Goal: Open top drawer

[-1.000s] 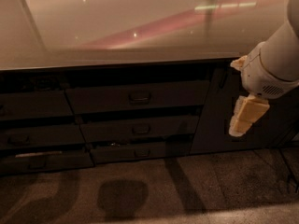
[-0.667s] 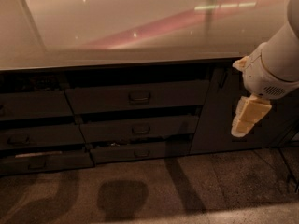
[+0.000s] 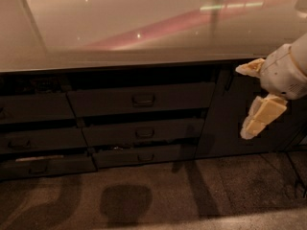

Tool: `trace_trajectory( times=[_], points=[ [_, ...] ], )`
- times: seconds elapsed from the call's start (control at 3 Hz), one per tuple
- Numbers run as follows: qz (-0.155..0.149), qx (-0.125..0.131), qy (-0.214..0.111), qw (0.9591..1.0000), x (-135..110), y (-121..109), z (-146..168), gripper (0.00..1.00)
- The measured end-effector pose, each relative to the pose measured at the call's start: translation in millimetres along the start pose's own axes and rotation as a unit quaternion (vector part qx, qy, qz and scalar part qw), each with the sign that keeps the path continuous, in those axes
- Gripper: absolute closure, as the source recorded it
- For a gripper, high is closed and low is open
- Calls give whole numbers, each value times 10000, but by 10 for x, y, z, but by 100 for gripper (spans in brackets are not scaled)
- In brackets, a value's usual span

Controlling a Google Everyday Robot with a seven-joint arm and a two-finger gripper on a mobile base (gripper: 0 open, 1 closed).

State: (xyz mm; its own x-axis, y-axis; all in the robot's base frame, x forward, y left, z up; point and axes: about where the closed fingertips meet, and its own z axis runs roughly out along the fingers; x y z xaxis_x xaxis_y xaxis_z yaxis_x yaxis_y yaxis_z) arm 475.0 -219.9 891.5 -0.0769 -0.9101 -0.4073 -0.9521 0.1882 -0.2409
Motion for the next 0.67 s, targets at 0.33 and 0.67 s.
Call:
trace_trajectory(
  times=[0.33,0.67],
  points=[
    [8,-422,-856,9954,17,-11,-26,0],
    [2,-478,-1006,9938,-61,-14,-26,0]
  ],
)
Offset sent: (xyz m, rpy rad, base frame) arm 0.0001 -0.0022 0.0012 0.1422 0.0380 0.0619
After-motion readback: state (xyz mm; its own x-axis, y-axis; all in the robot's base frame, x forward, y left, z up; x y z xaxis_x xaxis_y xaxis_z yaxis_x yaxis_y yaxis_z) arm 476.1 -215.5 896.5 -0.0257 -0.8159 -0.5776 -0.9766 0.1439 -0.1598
